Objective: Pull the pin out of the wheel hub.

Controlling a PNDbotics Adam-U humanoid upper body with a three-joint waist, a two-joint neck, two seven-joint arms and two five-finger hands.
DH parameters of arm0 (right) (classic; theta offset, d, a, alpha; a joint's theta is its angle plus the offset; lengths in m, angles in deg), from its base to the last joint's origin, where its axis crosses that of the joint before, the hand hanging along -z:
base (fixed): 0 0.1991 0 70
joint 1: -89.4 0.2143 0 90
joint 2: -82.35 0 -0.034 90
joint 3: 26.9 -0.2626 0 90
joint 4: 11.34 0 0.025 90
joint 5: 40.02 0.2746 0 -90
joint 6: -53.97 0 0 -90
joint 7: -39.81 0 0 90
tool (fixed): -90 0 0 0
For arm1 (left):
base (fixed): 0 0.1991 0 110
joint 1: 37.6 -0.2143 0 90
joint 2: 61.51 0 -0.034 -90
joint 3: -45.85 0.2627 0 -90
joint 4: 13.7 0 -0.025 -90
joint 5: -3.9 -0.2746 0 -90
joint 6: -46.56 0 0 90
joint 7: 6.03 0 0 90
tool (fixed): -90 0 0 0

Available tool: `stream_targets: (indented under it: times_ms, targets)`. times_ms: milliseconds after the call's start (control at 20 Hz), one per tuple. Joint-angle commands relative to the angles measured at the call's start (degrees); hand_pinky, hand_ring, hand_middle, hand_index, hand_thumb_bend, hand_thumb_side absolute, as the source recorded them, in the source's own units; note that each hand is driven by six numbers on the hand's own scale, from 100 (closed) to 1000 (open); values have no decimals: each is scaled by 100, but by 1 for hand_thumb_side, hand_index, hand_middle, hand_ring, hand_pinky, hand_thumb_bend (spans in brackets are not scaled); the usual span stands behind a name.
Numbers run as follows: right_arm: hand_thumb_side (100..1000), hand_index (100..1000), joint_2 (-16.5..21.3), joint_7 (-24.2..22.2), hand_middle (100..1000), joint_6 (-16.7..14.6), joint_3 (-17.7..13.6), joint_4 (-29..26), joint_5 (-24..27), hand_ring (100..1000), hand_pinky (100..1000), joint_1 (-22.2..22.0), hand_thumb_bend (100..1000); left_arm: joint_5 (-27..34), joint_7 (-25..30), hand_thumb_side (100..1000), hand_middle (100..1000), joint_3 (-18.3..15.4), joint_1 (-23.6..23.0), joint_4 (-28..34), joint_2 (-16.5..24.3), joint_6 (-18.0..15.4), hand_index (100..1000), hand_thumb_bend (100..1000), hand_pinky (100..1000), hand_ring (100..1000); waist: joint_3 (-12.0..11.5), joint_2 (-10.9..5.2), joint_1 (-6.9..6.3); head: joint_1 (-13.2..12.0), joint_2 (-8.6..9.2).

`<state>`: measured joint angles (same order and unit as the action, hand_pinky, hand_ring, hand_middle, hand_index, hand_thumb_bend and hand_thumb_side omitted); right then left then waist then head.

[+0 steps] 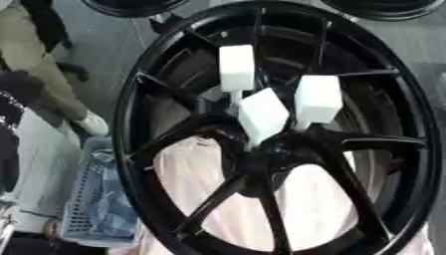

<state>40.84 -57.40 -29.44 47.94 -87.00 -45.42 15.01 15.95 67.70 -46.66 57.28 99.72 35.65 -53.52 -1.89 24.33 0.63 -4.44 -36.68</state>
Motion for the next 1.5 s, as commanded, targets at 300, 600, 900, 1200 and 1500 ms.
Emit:
stream_targets:
  times_ms: [300, 600, 900, 1200, 1500]
  targets:
    - [100, 886, 16, -106, 908, 96, -160, 167, -62, 894, 840, -138, 130, 8, -26, 850, 655, -75, -5, 117, 23, -6, 752, 100, 866, 767, 34, -162, 3, -18, -29]
    - [100, 879, -36, -80, 898, 63, -186, 155, -44, 886, 838, -188, 111, 11, -36, 850, 655, -84, -19, 117, 7, -16, 751, 100, 866, 768, 44, -180, 3, -17, -42]
    - [156, 844, -109, 83, 834, -50, -151, -295, 55, 840, 820, -184, 100, 18, -36, 848, 655, -76, -1, 117, 5, -15, 751, 100, 865, 767, 68, -196, -3, -15, -43]
    - [263, 798, -237, 365, 791, -135, -83, -1251, 328, 795, 802, -135, 100, 29, -34, 846, 656, -70, 20, 117, 5, -34, 751, 100, 864, 768, 65, -221, -9, 1, -50]
    - [400, 791, -728, 1450, 793, -167, 59, -2581, 1249, 787, 791, -140, 100, 62, -16, 845, 657, -44, 67, 117, -8, -26, 751, 100, 864, 768, 45, -234, -25, 32, -60]
